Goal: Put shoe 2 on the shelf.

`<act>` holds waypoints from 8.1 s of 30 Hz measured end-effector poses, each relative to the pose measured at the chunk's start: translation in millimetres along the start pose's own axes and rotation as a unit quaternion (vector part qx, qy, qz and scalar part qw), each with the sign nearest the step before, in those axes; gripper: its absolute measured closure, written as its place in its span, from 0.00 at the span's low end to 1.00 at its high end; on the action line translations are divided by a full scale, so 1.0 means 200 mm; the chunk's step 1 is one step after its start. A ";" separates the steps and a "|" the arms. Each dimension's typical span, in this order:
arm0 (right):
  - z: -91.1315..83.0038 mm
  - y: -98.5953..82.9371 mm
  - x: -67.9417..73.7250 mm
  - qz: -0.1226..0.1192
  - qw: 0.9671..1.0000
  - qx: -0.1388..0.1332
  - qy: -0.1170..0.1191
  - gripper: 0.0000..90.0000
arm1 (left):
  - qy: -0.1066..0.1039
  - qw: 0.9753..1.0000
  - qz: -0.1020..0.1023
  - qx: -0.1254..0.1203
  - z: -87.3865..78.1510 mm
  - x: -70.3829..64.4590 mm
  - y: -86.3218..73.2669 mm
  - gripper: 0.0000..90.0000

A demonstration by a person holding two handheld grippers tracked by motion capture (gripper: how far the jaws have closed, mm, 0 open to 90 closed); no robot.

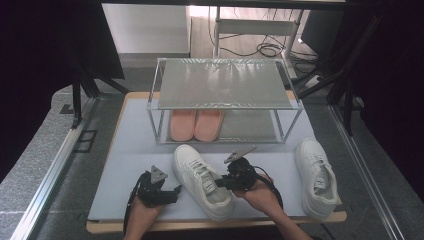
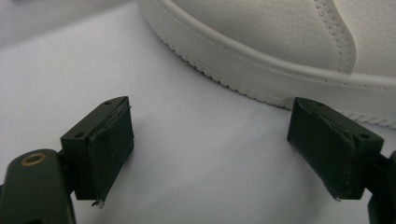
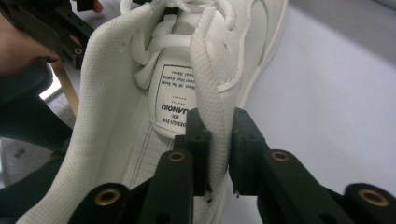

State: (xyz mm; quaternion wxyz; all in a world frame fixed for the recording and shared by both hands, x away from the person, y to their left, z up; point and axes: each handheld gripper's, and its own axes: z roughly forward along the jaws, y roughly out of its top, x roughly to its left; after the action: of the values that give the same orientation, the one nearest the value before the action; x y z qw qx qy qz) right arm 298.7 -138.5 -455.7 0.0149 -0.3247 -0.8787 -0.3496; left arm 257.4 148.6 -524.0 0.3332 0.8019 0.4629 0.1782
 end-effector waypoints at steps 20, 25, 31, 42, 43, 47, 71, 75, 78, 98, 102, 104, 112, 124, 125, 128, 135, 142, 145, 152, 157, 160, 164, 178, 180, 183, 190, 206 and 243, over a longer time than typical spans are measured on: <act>-0.13 -0.02 -0.14 0.119 0.988 -0.042 0.092 0.91 | 0.000 1.000 -0.001 0.000 0.00 0.00 0.00 0.16; -0.19 -0.01 -0.15 0.131 0.983 -0.060 0.109 0.91 | 0.000 1.000 -0.001 0.000 0.00 0.00 0.00 0.16; -0.26 0.02 -0.16 0.141 0.979 -0.078 0.126 0.91 | 0.000 1.000 -0.001 -0.001 0.00 0.00 0.00 0.16; -0.38 0.09 -0.19 0.159 0.966 -0.118 0.169 0.91 | 0.000 1.000 0.000 -0.001 0.00 0.00 0.00 0.16; -0.39 0.10 -0.19 0.161 0.964 -0.122 0.173 0.91 | 0.000 1.000 0.000 -0.001 0.00 0.00 0.00 0.16; -0.43 0.13 -0.20 0.166 0.958 -0.139 0.190 0.91 | -0.001 1.000 0.000 0.001 0.00 0.00 0.00 0.16; -0.58 0.36 -0.24 0.215 0.920 -0.236 0.228 0.90 | -0.001 1.000 -0.003 -0.002 0.00 0.00 0.00 0.16; -0.58 0.40 -0.26 0.228 0.915 -0.251 0.218 0.90 | -0.001 1.000 -0.003 -0.002 0.00 0.00 0.00 0.16; -0.56 0.44 -0.29 0.239 0.913 -0.260 0.205 0.90 | -0.002 1.000 -0.001 -0.001 0.00 0.00 0.00 0.16; -0.46 0.65 -0.45 0.311 0.897 -0.302 0.083 0.89 | -0.001 1.000 -0.001 -0.001 0.00 0.00 0.00 0.16; -0.44 0.69 -0.48 0.318 0.896 -0.304 0.050 0.89 | -0.001 1.000 -0.001 -0.001 0.00 0.00 0.00 0.16; -0.43 0.71 -0.49 0.323 0.894 -0.307 0.049 0.88 | -0.001 1.000 -0.001 -0.002 0.00 0.00 0.00 0.16; -0.40 0.76 -0.48 0.316 0.895 -0.313 0.043 0.78 | -0.001 1.000 -0.001 -0.002 0.00 0.00 0.00 0.16; -0.46 0.71 -0.49 0.292 0.892 -0.340 0.059 0.61 | 0.000 1.000 0.000 -0.002 0.00 0.00 0.00 0.16; -0.48 0.70 -0.49 0.290 0.891 -0.343 0.058 0.61 | 0.000 1.000 0.000 -0.002 0.00 0.00 0.00 0.16; -0.51 0.65 -0.50 0.275 0.897 -0.341 0.062 0.62 | 0.000 1.000 0.000 -0.002 0.00 0.00 0.00 0.16; -0.51 0.52 -0.44 0.205 0.924 -0.320 0.046 0.71 | 0.000 1.000 -0.001 -0.002 0.00 0.00 0.00 0.16; -0.45 0.42 -0.29 0.110 0.948 -0.297 0.016 0.95 | 0.000 1.000 -0.001 -0.003 0.00 0.00 0.00 0.16; -0.42 0.39 -0.22 0.068 0.955 -0.289 0.003 1.00 | 0.000 1.000 -0.001 -0.003 0.00 0.00 0.00 0.16; -0.34 0.41 -0.15 0.039 0.961 -0.274 0.009 1.00 | 0.000 1.000 -0.001 -0.003 0.00 0.00 0.00 0.16; -0.31 0.45 -0.15 0.031 0.962 -0.272 0.004 1.00 | 0.000 1.000 -0.001 -0.003 0.00 0.00 0.00 0.16; -0.31 0.46 -0.14 0.025 0.962 -0.272 -0.002 1.00 | 0.000 1.000 -0.001 -0.003 0.00 0.00 0.00 0.16; -0.29 0.48 -0.15 0.025 0.963 -0.269 -0.012 1.00 | 0.000 1.000 -0.001 -0.003 0.00 0.00 0.00 0.16; -0.20 0.59 -0.19 0.024 0.962 -0.271 -0.034 1.00 | 0.000 1.000 -0.002 -0.004 0.00 0.00 0.00 0.16; -0.19 0.60 -0.20 0.021 0.962 -0.269 -0.036 1.00 | 0.000 1.000 -0.002 -0.003 0.00 0.00 0.00 0.16; -0.18 0.61 -0.19 0.019 0.963 -0.267 -0.042 1.00 | 0.000 1.000 -0.002 -0.003 0.00 0.00 0.00 0.16; -0.16 0.62 -0.17 0.015 0.963 -0.266 -0.047 1.00 | -0.001 1.000 -0.002 -0.003 0.00 0.00 0.00 0.16; -0.19 0.62 -0.23 0.027 0.961 -0.266 -0.076 1.00 | -0.001 1.000 -0.002 -0.003 0.00 0.00 0.00 0.16; -0.11 0.26 -0.18 -0.033 0.984 -0.145 -0.097 0.54 | 0.000 1.000 0.000 -0.002 0.00 0.00 0.00 0.16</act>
State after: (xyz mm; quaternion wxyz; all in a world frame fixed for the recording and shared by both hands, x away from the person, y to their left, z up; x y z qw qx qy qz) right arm 351.9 -144.5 -416.4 -0.1294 -0.3268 -0.8261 -0.4405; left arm 257.1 148.9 -524.2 0.3348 0.8011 0.4629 0.1788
